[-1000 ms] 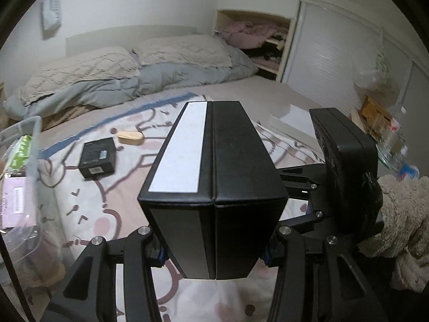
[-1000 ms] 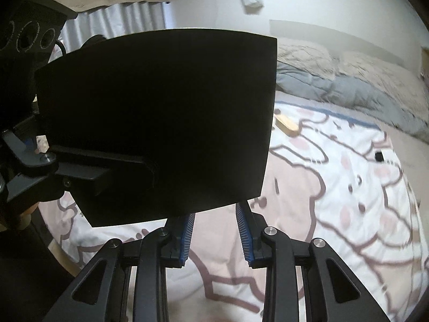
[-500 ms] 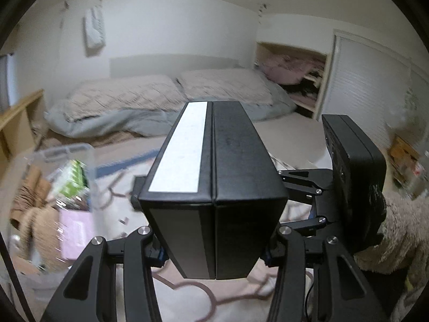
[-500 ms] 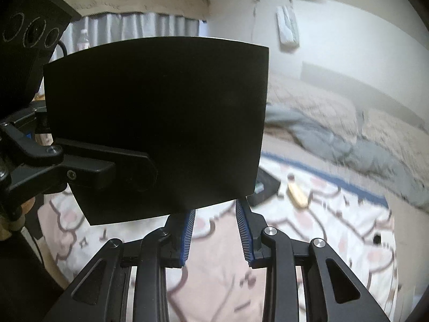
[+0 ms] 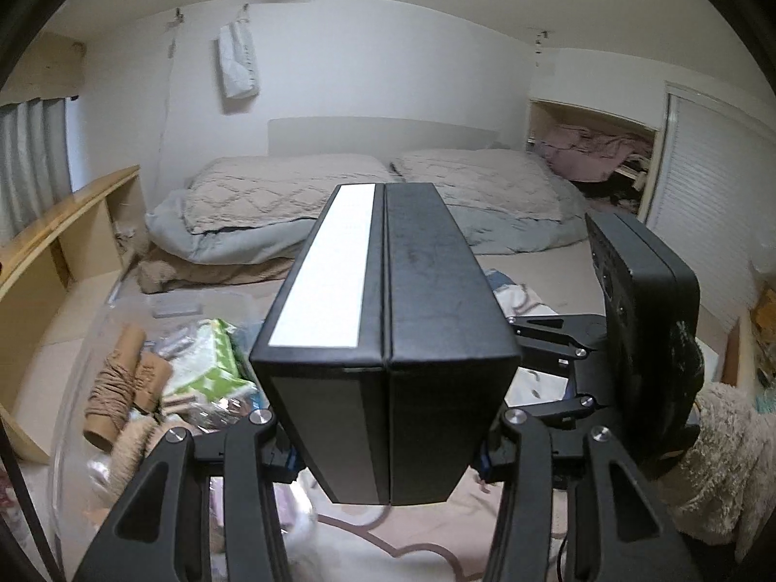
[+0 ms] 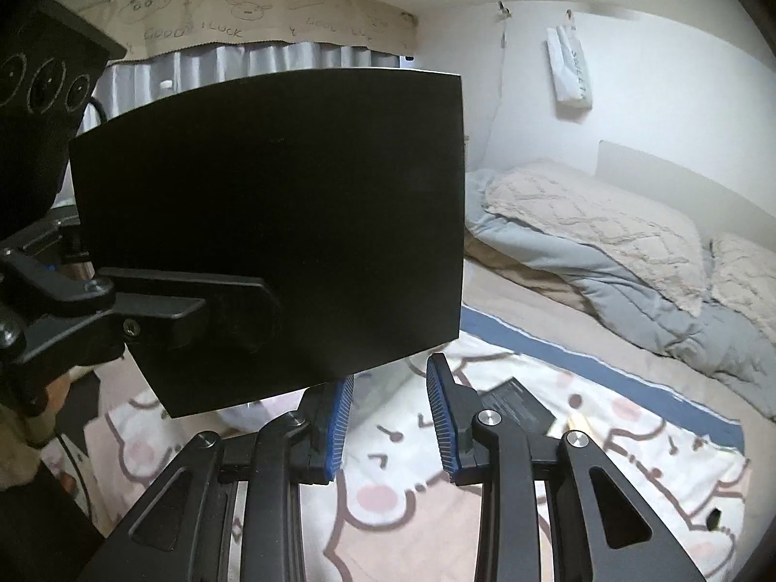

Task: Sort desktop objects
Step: 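Carry the upright black case toward the clear plastic bin with both grippers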

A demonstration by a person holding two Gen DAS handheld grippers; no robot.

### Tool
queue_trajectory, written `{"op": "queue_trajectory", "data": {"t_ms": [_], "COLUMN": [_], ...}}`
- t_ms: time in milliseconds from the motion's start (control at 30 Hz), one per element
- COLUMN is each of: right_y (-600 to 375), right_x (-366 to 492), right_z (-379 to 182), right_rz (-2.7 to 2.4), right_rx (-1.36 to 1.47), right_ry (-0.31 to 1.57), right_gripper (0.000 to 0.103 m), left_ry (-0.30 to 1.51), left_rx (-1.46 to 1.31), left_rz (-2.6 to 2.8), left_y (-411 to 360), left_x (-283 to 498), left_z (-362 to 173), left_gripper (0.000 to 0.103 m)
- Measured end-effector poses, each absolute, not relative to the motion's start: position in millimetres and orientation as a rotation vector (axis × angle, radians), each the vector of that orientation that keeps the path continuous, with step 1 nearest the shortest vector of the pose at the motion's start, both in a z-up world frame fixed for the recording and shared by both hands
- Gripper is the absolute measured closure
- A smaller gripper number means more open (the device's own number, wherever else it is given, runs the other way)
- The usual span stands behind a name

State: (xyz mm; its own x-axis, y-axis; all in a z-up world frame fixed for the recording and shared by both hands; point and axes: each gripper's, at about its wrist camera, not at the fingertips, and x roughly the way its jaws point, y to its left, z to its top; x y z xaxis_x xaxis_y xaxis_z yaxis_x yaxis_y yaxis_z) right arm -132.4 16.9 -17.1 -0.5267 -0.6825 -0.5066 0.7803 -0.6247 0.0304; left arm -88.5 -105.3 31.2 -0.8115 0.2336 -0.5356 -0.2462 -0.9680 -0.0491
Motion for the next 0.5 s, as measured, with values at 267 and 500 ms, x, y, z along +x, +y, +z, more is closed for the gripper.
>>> {"op": "queue_trajectory", "data": {"t_ms": [267, 500], "right_y": [-15.5, -33.5], "right_x": [-168.6, -188.7], "right_z": [-0.8, 8.4], "right_rz": [-2.17, -2.22], "right_rx": [0.58, 0.522], "right_ry": [0.189, 0.138], "right_gripper": [0.071, 0.071], "left_ry": [-0.007, -0.151], "left_rx": [-0.735, -0.654], "left_rz": [2.906, 2.938], "left_y": [-134.2, -163.1], "left_x": [-103.2, -124.6], "left_z": [45.3, 46.8], "left_gripper": [0.054, 0.054]}}
